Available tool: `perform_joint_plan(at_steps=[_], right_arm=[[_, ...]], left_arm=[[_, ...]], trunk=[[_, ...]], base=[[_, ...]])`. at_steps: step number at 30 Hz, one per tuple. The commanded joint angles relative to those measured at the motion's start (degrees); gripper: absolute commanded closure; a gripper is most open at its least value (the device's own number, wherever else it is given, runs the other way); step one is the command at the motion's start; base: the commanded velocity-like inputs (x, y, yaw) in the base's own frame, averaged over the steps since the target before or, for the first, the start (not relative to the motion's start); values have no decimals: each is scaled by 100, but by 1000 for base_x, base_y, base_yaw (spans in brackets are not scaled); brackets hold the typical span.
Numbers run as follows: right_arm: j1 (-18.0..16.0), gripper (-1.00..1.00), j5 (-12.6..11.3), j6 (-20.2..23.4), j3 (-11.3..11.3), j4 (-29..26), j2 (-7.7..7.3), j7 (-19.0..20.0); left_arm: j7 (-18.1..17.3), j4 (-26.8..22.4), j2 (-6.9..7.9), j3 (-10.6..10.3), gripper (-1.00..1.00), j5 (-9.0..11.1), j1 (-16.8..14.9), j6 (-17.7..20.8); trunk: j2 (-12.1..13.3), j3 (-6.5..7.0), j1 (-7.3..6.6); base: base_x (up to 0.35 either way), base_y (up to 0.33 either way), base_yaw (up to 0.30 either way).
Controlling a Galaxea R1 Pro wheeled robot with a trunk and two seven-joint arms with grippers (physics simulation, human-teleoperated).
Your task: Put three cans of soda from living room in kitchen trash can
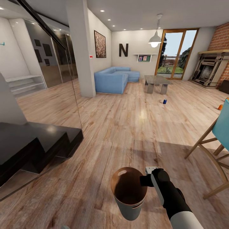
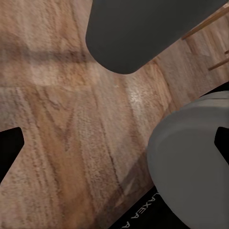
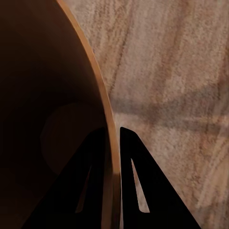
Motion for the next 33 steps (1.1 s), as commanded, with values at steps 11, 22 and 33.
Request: perform_joint_plan(at_steps=[11, 22, 33], right_arm=[[-1, 100, -104, 0, 1, -1, 1, 28], [-2, 100, -102, 2, 0, -1, 1, 28], [-2, 100, -106, 2, -2, -1, 1, 28]], left_arm=[[0, 0, 0, 0, -100, 0, 0, 0], [0, 0, 0, 0, -100, 0, 0, 0], [0, 0, 0, 0, -100, 0, 0, 0]], trunk=[[0, 1, 0], [0, 1, 0], [0, 1, 0]], base=[[3, 0, 0], [234, 0, 0], [311, 0, 0]])
